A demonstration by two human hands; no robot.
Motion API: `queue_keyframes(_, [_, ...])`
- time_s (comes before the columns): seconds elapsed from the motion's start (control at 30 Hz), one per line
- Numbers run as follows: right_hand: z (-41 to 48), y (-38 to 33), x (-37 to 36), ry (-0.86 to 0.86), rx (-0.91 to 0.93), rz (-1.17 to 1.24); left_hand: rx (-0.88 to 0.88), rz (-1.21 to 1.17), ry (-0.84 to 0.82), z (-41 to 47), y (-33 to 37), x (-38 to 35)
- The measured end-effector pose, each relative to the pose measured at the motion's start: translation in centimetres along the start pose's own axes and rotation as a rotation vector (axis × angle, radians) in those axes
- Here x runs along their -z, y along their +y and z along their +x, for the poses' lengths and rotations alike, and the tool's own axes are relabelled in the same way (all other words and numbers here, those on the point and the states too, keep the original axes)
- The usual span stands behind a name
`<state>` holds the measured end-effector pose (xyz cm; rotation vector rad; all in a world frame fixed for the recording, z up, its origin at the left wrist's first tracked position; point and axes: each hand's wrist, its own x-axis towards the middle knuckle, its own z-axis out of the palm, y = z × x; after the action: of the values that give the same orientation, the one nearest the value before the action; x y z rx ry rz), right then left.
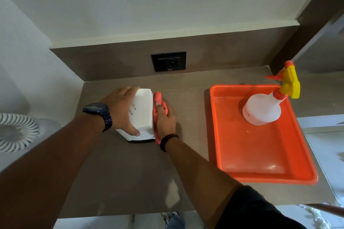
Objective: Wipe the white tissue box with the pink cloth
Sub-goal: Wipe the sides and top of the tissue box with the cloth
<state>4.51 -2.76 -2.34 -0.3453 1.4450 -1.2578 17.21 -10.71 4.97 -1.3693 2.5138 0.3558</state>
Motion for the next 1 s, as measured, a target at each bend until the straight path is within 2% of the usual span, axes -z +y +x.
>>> queue_keyframes(0.1, [-1.3, 2.1, 0.2, 0.060, 0.181, -0.040, 0.004, 0.025, 0.004, 0.2, 0.1, -0.1])
queue_keyframes(0.17, [-1.8, 2.4, 0.1, 0.041, 0.328, -0.078, 0.012, 0.025, 0.014, 0.2, 0.1, -0.2])
queue_keyframes(0.27, [-1.0, 1.0, -0.2, 0.014, 0.411, -0.117, 0.018, -0.002, 0.023, 0.3, -0.1, -0.3])
queue_keyframes(0.43, [0.7, -0.3, 0.1, -0.051, 0.350, -0.241, 0.019, -0.056, 0.013, 0.3, -0.2, -0.3])
queue_keyframes(0.57, [-0.2, 0.9, 0.2, -0.044, 0.268, -0.150, 0.034, -0.013, 0.001, 0.2, -0.2, -0.4])
queue_keyframes(0.7, [-2.1, 2.9, 0.3, -0.029, 0.323, -0.086, 0.036, 0.027, 0.002, 0.0, -0.2, -0.5])
queue_keyframes(0.83, [-1.9, 1.9, -0.2, -0.005, 0.416, -0.090, 0.024, 0.010, 0.009, -0.1, -0.3, -0.5])
queue_keyframes(0.9, [-0.6, 0.1, -0.4, -0.002, 0.357, -0.092, 0.016, -0.006, 0.014, -0.2, -0.3, -0.5])
queue_keyframes(1.0, [0.9, -1.9, -0.6, -0.011, 0.157, -0.107, 0.032, -0.011, 0.003, -0.3, -0.2, -0.6])
